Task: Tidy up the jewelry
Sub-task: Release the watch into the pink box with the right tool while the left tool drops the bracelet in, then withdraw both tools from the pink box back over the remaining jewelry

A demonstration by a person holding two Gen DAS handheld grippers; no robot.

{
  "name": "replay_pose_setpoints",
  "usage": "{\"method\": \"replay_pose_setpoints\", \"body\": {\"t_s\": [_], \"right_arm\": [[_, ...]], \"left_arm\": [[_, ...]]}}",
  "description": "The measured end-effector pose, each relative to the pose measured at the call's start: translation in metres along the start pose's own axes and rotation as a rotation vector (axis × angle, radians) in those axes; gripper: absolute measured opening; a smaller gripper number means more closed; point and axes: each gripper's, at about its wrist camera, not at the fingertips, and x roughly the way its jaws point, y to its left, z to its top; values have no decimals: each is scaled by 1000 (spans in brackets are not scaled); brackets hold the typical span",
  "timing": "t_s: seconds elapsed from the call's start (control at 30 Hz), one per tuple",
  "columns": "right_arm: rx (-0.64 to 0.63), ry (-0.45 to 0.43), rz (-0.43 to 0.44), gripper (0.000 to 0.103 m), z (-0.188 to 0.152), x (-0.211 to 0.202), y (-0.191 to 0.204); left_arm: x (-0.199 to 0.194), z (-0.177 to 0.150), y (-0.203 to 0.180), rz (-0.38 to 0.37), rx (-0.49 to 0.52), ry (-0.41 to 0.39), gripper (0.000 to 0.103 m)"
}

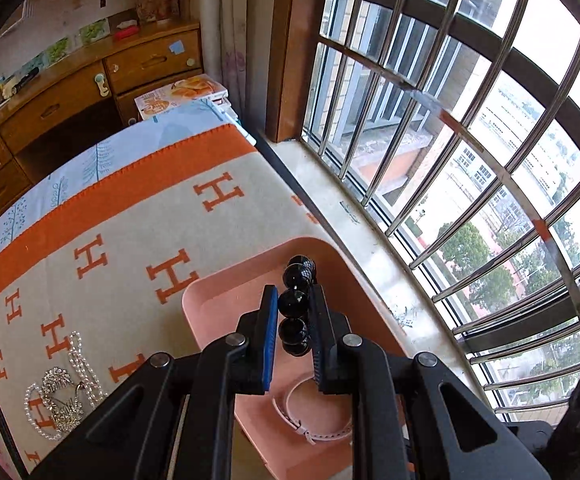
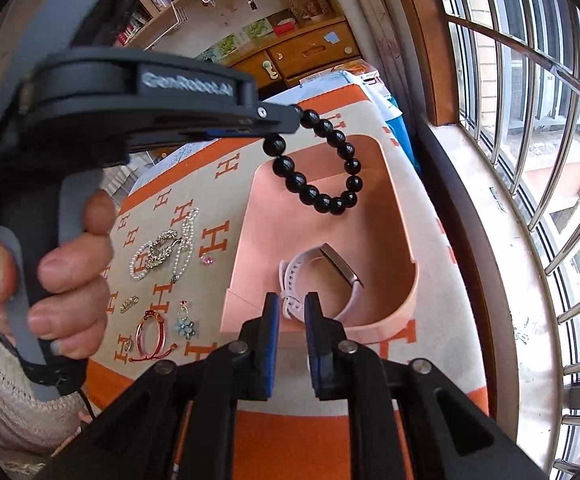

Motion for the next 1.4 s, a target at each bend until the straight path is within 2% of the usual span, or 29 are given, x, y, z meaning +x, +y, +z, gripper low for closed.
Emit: {"method": "replay_pose_setpoints", "body": {"t_s": [0.07, 0.17, 0.23, 0.33, 0.43, 0.6, 0.7, 0.87, 0.9, 0.97, 1.0, 1.07, 1.23, 1.4], "right_arm": [[-2, -3, 4, 13, 0, 0, 0], [-11, -5, 2, 13, 1, 3, 1], [-19, -2, 4, 13, 0, 6, 5], [-36, 5, 13, 13, -1, 11, 12], [-55, 10, 42, 13, -3, 15, 21], [-107, 35, 73, 13, -8, 24, 45], [-143, 50, 87, 13, -13, 29, 62], [-206, 80, 93, 13, -22, 39, 90], [-217, 87, 95, 15, -24, 41, 94], [-232, 96, 96, 33, -30, 45, 102], [-236, 95, 92, 37, -32, 47, 104], [-246, 96, 79, 39, -36, 50, 109], [-256, 136, 68, 39, -43, 63, 119], [-300, 151, 54, 39, -49, 75, 139]], "left_arm": [[12, -7, 13, 30, -28, 26, 14], [9, -16, 35, 26, -80, 33, 25], [-3, -22, 45, 10, -100, 14, 39], [-30, -33, 58, 43, -114, -47, 53], [-60, -49, 75, 74, -135, -89, 54], [-104, -90, 111, 198, -187, -135, 57], [-130, -119, 133, 281, -240, -168, 66], [-156, -167, 164, 343, -322, -191, 68], [-157, -176, 168, 354, -327, -187, 68], [-155, -192, 175, 374, -334, -171, 68], [-153, -200, 179, 383, -339, -165, 68], [-146, -216, 185, 392, -344, -149, 68], [-123, -245, 202, 356, -362, -83, 68], [-112, -258, 214, 325, -386, -63, 68]]}}
